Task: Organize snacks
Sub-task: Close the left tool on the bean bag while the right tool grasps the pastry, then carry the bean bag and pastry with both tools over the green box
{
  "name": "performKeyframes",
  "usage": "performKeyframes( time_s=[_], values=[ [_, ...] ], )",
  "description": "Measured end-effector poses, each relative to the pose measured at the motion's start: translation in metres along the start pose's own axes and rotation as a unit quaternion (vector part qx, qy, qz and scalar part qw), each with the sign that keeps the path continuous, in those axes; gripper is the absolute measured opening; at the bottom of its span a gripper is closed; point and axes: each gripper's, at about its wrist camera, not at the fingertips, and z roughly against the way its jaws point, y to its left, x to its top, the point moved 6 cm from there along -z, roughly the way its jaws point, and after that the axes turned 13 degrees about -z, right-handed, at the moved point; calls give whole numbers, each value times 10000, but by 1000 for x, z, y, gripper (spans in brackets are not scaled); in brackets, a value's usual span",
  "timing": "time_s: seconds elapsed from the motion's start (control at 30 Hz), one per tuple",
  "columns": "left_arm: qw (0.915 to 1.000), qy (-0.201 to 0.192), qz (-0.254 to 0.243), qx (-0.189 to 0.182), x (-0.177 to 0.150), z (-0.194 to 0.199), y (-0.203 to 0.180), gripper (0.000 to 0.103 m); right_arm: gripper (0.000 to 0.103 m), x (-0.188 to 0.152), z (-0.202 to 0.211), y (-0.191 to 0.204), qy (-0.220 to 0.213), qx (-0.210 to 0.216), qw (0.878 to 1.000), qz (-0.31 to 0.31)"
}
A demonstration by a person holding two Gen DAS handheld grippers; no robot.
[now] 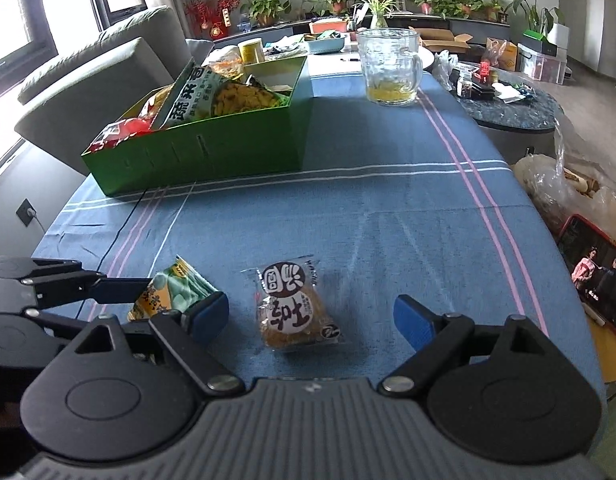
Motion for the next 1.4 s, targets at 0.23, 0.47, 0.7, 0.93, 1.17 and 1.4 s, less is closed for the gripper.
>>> performKeyframes(
  time_s=[0.23,0.47,0.7,0.93,1.17,1.4],
  values=[
    [9989,-166,397,208,-5,18,21,49,67,-5,-7,7,118,-61,9999,105],
    [9975,-303,577,280,-9,28,33,49,67,-8,-14,14,184,-98,9995,236],
    [9963,-430,679,318,-8,34,43,49,66,-8,-19,24,-11,-367,9959,826],
    [9925,-812,740,533,20,47,69,49,66,34,-8,48,-485,208,9972,534],
    [9870,-1152,726,857,71,49,110,50,66,104,-7,91,-1110,699,9893,638],
    [9814,-1242,846,1196,125,17,167,50,66,160,-49,115,-1213,783,9874,644]
  ],
)
